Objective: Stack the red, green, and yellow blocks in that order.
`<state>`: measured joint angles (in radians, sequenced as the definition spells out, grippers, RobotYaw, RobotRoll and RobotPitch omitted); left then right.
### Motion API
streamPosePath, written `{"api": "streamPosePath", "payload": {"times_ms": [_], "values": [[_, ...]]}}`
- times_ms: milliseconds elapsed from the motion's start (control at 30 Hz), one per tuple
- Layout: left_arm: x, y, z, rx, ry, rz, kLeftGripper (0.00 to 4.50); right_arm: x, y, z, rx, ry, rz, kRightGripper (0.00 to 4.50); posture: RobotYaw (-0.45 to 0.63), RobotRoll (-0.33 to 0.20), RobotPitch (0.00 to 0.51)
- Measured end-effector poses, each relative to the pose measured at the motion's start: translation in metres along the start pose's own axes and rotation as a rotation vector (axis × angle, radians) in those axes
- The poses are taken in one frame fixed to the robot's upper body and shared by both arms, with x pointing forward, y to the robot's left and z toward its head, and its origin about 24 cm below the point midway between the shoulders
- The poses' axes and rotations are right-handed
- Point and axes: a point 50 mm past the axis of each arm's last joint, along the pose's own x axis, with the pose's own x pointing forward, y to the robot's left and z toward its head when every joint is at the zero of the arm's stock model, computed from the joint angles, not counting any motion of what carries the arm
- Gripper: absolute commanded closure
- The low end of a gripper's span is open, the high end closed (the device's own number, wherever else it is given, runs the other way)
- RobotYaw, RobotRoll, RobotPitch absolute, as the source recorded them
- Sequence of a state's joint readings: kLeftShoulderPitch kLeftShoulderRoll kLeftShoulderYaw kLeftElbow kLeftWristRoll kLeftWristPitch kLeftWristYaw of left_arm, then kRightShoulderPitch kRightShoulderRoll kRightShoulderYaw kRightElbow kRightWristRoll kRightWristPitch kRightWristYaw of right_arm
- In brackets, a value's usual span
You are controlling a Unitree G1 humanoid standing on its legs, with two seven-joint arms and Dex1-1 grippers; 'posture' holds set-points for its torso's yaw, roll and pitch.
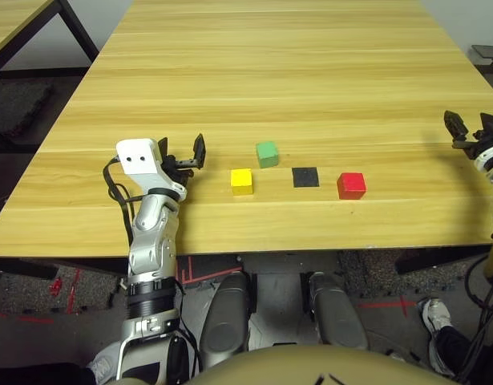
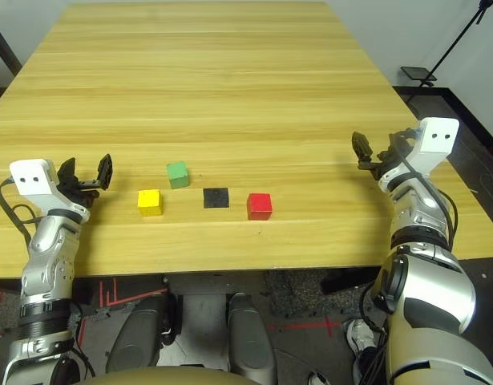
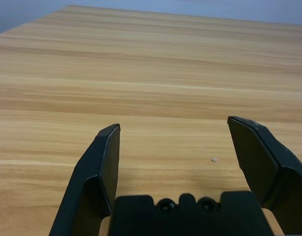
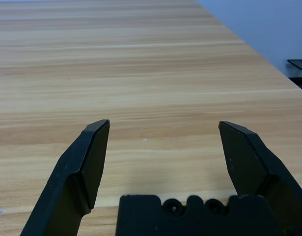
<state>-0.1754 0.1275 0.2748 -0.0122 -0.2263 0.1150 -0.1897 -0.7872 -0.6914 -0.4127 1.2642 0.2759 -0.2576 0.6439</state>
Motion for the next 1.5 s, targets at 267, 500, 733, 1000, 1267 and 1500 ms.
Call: {"api": "streamPosePath", "payload": {"times_ms": [267,500,733,1000,1267,1500], "values": [[0.003,0.005,0.022,-0.007,-0.033,-0.058,0.03,0.006,0.012,0.004,-0.037,0.042,0.152,0.00,0.22,-0.057,0.131],[0.003,-0.024,0.110,0.104,-0.148,-0.481,0.03,0.004,0.059,0.026,-0.214,0.218,0.862,0.00,0.25,-0.079,0.112],[-0.005,-0.042,0.106,0.192,0.076,-0.769,0.03,-0.019,0.104,0.033,-0.351,0.466,1.324,0.00,0.29,-0.090,0.116],[-0.014,-0.052,0.082,0.277,0.241,-0.872,0.03,-0.014,0.124,0.027,-0.485,0.533,1.421,0.00,0.35,-0.099,0.115],[-0.025,-0.049,0.061,0.368,0.449,-0.949,0.03,-0.004,0.140,0.018,-0.530,0.544,1.476,0.00,0.41,-0.111,0.129],[-0.024,-0.050,0.062,0.408,0.498,-0.946,0.03,-0.001,0.145,0.007,-0.581,0.601,1.517,0.00,0.46,-0.118,0.140]]}}
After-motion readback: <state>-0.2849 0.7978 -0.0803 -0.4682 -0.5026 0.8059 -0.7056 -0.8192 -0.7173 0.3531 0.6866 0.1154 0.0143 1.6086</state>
